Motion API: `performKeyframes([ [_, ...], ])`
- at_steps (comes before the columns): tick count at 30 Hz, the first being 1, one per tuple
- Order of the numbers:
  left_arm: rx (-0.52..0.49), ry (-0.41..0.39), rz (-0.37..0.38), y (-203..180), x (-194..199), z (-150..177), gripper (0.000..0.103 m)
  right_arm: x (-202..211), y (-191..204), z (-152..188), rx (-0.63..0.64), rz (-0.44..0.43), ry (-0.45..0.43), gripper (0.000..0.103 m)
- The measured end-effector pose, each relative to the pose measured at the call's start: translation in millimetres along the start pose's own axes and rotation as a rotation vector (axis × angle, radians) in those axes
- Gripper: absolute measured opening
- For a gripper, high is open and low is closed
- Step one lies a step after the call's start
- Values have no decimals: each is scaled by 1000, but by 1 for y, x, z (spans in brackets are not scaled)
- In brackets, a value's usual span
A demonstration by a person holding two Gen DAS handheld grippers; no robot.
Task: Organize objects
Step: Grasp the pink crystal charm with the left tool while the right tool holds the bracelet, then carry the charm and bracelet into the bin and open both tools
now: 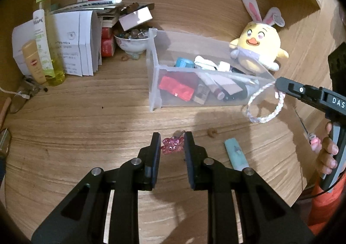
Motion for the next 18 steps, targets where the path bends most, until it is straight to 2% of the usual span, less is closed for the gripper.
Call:
performKeyframes([
  [18,-22,-147,13,-1,29,-77,21,15,11,-35,64,23,-99,10],
])
Point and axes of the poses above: each gripper's, at about its wrist camera, not at the fingertips, and x roughly against the way its jaws point, y to its left, z to its underside, the point moved 7 cm from there along -x, roughly the way its jaws point, and after that the axes turned 15 degrees about -x, right-handed, at the moved point
